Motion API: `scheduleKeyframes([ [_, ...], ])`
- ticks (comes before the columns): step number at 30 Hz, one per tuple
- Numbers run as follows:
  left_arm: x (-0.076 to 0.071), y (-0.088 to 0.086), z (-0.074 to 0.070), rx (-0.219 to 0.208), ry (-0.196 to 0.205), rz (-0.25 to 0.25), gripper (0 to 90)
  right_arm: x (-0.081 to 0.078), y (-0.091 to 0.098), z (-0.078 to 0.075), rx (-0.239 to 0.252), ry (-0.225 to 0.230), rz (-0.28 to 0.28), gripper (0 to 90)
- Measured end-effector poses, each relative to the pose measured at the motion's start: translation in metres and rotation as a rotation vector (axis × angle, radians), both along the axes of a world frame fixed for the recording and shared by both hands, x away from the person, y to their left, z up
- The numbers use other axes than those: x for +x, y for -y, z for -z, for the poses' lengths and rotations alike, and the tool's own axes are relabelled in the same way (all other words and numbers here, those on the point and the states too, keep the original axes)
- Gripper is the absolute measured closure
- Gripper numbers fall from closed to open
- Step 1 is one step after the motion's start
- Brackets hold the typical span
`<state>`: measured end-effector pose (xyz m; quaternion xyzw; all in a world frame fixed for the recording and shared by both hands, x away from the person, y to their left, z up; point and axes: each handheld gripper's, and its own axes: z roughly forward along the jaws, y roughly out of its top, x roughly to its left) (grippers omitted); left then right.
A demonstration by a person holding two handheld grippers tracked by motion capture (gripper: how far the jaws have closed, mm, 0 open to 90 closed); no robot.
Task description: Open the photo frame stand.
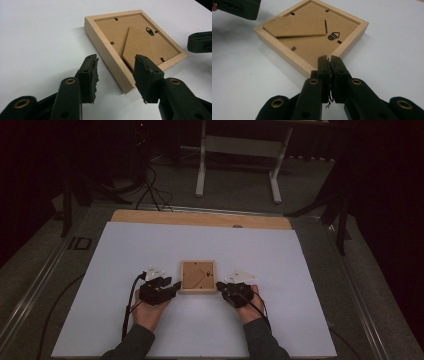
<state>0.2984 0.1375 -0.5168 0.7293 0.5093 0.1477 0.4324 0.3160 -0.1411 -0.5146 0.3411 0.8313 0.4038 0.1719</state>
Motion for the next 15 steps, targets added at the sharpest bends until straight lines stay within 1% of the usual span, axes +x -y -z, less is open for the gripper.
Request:
scheduleKeyframes([
  [5,0.0,0.001,-0.002,0.008,0.006,0.007,51.1,0.0,-0.001,0.0,0.006,0.002,-0.009,86.9],
  [6,0.0,0.003,-0.003,0.022,0.009,0.015,51.1,-0.001,-0.002,0.001,0.005,-0.001,-0.014,86.9],
  [9,0.0,0.003,-0.004,0.028,0.013,0.019,50.8,-0.001,-0.003,0.001,0.004,-0.001,-0.016,86.9],
  [11,0.0,0.006,-0.007,0.04,0.018,0.039,50.6,-0.002,-0.004,0.002,0.0,-0.001,-0.023,87.3],
  [15,0.0,0.01,-0.011,0.052,0.026,0.058,50.5,-0.002,-0.005,0.002,0.004,-0.005,-0.026,87.4],
])
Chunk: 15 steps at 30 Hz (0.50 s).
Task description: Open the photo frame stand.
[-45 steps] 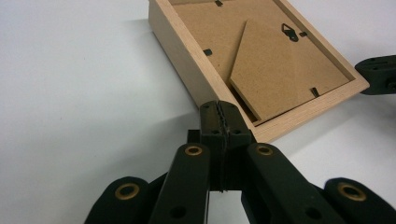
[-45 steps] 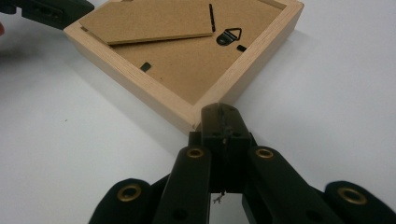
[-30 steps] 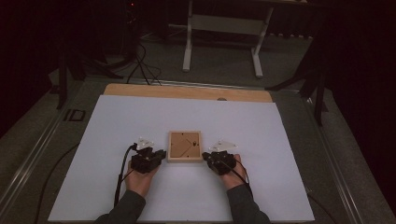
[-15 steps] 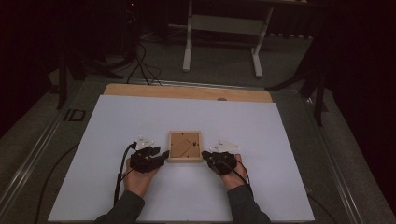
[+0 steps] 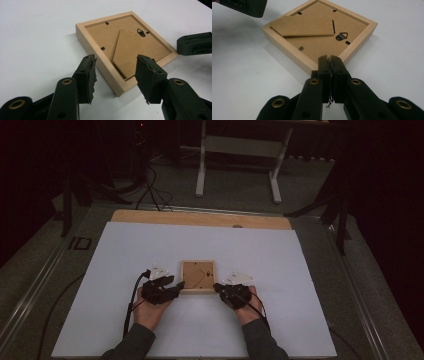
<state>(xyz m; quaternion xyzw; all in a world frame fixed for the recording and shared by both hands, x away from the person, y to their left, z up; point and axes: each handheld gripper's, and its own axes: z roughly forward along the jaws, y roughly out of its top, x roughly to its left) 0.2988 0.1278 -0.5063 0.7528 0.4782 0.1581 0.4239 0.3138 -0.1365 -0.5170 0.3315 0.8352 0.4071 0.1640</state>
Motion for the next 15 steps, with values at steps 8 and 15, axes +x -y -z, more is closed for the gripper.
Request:
scheduleKeyframes([
  [8,0.002,0.009,0.0,0.031,-0.001,0.03,50.5,-0.001,-0.001,0.0,0.005,-0.001,-0.006,88.1],
  [15,0.008,0.014,-0.001,0.047,0.005,0.045,50.1,-0.001,-0.001,0.001,0.009,-0.002,-0.009,88.4],
])
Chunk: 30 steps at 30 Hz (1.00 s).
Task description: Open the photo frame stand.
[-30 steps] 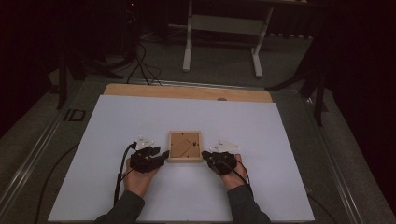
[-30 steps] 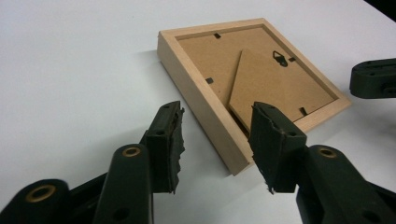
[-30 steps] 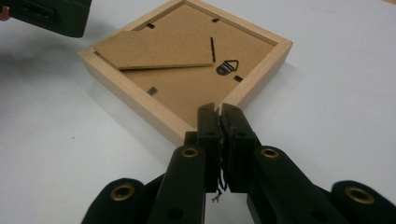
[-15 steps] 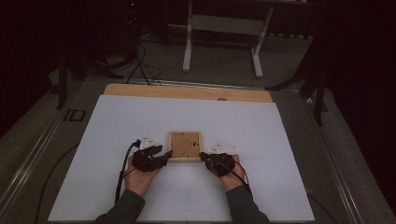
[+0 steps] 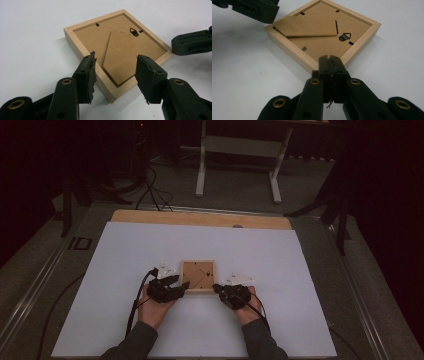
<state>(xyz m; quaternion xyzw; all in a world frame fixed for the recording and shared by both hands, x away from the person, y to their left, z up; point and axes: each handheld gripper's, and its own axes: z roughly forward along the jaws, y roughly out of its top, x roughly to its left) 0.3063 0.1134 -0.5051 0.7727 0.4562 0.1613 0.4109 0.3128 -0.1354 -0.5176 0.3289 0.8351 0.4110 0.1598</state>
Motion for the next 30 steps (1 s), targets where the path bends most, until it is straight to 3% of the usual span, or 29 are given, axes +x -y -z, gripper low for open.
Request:
scheduleKeyframes([
  [11,0.01,0.015,0.004,0.079,0.013,0.028,48.5,0.001,0.002,0.001,0.024,-0.008,0.0,88.7],
  [19,0.013,0.019,0.008,0.061,-0.012,0.04,47.4,0.001,0.002,0.001,0.023,-0.007,-0.002,88.7],
  [30,0.013,0.026,0.011,0.076,0.003,0.028,47.1,0.001,0.002,0.002,0.026,-0.006,-0.001,88.6],
])
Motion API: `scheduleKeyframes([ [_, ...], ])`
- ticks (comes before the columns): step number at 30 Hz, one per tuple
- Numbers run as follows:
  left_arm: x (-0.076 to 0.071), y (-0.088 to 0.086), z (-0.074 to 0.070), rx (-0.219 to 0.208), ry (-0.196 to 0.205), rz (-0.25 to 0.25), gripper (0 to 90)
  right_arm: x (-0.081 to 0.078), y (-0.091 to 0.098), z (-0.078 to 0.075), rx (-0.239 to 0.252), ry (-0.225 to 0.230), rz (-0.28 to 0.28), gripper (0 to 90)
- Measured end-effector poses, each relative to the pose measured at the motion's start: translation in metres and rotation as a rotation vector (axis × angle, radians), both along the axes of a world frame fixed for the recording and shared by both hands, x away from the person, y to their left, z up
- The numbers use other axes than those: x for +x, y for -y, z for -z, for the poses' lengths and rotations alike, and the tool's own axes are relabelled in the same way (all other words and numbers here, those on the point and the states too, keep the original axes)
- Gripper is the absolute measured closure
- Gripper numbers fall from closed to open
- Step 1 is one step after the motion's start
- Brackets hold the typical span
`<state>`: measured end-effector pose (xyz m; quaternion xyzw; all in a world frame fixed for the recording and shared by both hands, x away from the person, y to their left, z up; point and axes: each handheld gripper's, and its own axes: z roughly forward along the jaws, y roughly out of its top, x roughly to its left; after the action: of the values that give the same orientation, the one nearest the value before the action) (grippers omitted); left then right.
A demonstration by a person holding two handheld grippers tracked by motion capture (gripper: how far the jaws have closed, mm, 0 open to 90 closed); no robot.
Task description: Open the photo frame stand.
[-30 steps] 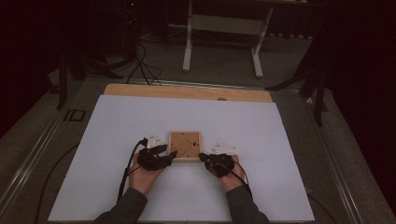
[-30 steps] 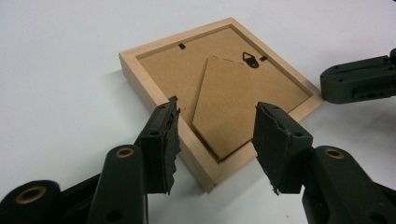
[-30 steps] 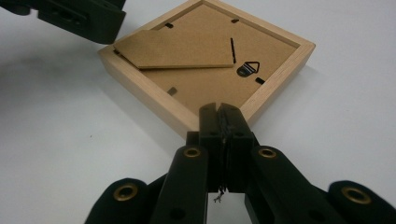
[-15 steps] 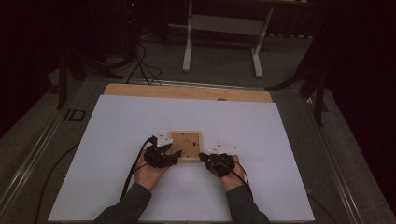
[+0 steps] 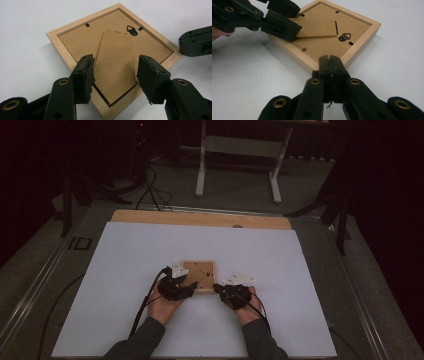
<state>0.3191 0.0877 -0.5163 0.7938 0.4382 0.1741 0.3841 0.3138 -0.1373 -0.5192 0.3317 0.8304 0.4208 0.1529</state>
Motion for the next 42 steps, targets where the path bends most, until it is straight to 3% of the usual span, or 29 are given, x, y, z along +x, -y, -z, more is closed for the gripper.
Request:
scheduleKeyframes([
  [14,0.002,0.004,0.0,0.021,0.0,-0.016,49.5,0.0,0.0,0.0,0.003,0.0,-0.001,88.6],
  [18,0.003,0.003,-0.003,0.01,-0.015,-0.018,49.8,0.0,0.0,0.0,0.003,-0.003,-0.001,88.6],
  [20,0.003,0.001,-0.006,-0.016,-0.019,-0.018,50.2,0.0,0.001,0.0,0.002,-0.003,-0.001,88.6],
  [21,0.001,-0.001,-0.009,0.004,0.007,-0.048,55.1,0.001,0.001,0.0,0.003,-0.003,-0.001,88.6],
  [22,0.002,-0.004,-0.011,-0.036,0.01,-0.038,70.7,0.001,0.001,0.0,0.002,-0.002,0.0,88.5],
  [23,0.003,-0.007,-0.013,-0.079,0.002,-0.017,66.8,0.001,0.001,0.0,0.004,-0.003,0.001,88.6],
  [25,0.002,-0.005,-0.014,-0.029,0.024,-0.028,59.9,0.001,0.001,0.0,0.003,-0.002,0.001,88.5],
  [29,0.003,-0.003,-0.011,-0.027,0.003,-0.023,50.4,0.001,0.001,0.0,0.002,-0.002,0.002,88.6],
  [38,0.0,0.009,-0.002,0.029,-0.007,0.009,44.2,0.001,0.001,0.0,0.003,-0.003,0.001,88.5],
  [40,0.0,0.009,-0.001,0.06,-0.003,0.001,50.3,0.001,0.001,0.0,0.003,-0.003,0.001,88.5],
  [42,0.001,0.008,-0.002,0.051,-0.006,0.004,50.7,0.001,0.001,0.0,0.003,-0.003,0.001,88.5],
])
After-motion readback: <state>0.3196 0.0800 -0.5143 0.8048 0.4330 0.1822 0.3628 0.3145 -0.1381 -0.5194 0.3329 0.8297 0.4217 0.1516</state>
